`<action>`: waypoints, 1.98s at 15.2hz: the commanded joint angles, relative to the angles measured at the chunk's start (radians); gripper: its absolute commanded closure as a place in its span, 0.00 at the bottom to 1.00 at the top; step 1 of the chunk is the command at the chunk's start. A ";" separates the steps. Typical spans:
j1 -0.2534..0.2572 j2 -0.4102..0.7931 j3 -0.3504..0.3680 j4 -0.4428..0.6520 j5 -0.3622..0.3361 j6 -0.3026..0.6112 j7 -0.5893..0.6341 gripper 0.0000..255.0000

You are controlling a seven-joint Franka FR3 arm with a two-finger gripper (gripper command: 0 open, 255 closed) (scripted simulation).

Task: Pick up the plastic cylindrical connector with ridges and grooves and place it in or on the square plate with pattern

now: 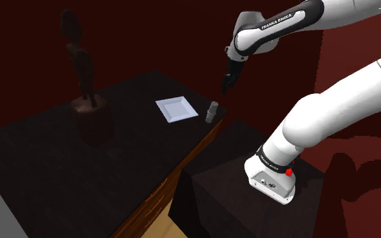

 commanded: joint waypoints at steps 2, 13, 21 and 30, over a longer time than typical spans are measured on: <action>0.008 0.133 -0.044 0.013 0.018 0.123 -0.059 0.00; -0.030 0.657 -0.059 0.185 0.348 0.442 -0.428 0.00; -0.083 0.771 0.011 0.198 0.437 0.538 -0.494 0.00; -0.084 0.771 0.012 0.198 0.436 0.538 -0.493 1.00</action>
